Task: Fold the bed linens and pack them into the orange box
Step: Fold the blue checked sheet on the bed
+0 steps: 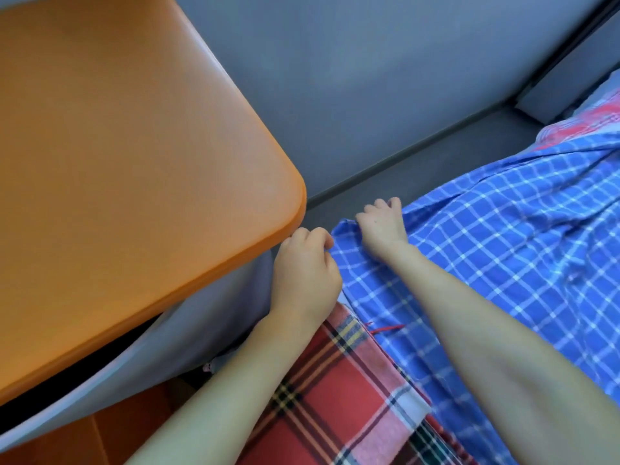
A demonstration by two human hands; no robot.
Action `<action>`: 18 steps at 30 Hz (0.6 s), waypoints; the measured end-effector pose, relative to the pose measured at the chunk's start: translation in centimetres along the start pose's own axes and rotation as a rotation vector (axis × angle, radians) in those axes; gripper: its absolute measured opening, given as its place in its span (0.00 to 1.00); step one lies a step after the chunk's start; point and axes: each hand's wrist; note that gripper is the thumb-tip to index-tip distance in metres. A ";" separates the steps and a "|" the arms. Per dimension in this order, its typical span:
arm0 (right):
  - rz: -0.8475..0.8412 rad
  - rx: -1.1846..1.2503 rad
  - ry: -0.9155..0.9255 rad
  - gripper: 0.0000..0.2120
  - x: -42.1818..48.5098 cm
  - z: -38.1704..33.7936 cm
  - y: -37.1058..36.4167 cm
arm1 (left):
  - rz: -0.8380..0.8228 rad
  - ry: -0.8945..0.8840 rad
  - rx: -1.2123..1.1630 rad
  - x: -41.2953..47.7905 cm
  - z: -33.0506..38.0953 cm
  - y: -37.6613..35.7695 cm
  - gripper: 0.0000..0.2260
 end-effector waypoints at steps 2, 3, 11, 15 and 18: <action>0.236 0.153 -0.080 0.10 -2.2 1.4 2.0 | 0.006 -0.020 0.030 0.0 0.4 0.3 0.11; 0.342 0.219 -0.096 0.08 -3.9 2.6 3.4 | -0.004 -0.073 0.064 0.1 1.0 0.3 0.13; 0.478 0.545 -0.107 0.10 -16.7 9.3 13.0 | -0.296 -0.432 0.077 -1.2 7.5 -0.4 0.11; 0.466 0.493 -0.196 0.10 -22.3 11.4 16.4 | -0.448 -0.450 0.000 -3.3 12.7 1.3 0.11; 0.418 0.432 -0.293 0.11 -26.4 12.2 18.6 | -0.567 -0.404 -0.055 -5.3 15.3 2.1 0.10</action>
Point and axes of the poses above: each hand's wrist, its own x-axis towards the middle knuckle, its own y-axis out of the back of the hand, z = x × y, and after that the axes turned 11 degrees about -x, right-handed
